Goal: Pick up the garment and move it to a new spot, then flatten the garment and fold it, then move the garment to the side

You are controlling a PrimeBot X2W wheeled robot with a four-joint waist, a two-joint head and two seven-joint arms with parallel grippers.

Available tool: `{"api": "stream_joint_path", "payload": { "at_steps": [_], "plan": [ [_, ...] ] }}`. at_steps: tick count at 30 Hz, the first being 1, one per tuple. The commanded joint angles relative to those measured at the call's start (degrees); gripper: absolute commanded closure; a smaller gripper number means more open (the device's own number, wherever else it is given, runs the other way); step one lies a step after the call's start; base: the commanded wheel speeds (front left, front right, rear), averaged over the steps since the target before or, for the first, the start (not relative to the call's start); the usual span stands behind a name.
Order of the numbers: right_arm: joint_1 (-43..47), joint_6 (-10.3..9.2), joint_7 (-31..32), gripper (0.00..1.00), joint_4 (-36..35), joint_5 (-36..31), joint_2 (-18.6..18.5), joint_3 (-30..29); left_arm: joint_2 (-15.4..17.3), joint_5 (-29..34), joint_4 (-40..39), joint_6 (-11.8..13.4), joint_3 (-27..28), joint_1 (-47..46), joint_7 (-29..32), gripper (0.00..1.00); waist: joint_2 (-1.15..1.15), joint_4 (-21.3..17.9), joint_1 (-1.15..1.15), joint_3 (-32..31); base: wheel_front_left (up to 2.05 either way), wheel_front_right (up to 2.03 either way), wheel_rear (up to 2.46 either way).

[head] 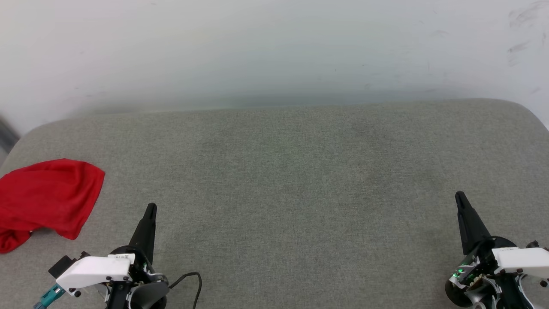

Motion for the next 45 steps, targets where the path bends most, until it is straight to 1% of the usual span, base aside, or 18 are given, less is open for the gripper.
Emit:
{"api": "stream_joint_path", "payload": {
  "at_steps": [1, 45],
  "plan": [
    [-0.69, 0.0, 0.04, 1.0, 0.02, -0.27, 0.16, 0.02, -0.12, 0.11, -0.04, -0.15, 0.13, -0.37, 0.11, 1.0, 0.0, 0.0, 0.0, 0.0, 0.0, 0.0, 0.0],
    [-0.69, 0.0, 0.02, 1.0, 0.02, -0.26, 0.16, 0.02, -0.12, 0.09, -0.05, -0.15, 0.11, -0.37, 0.09, 1.0, 0.0, 0.0, 0.0, 0.0, 0.0, 0.0, 0.0]
  ]
}}
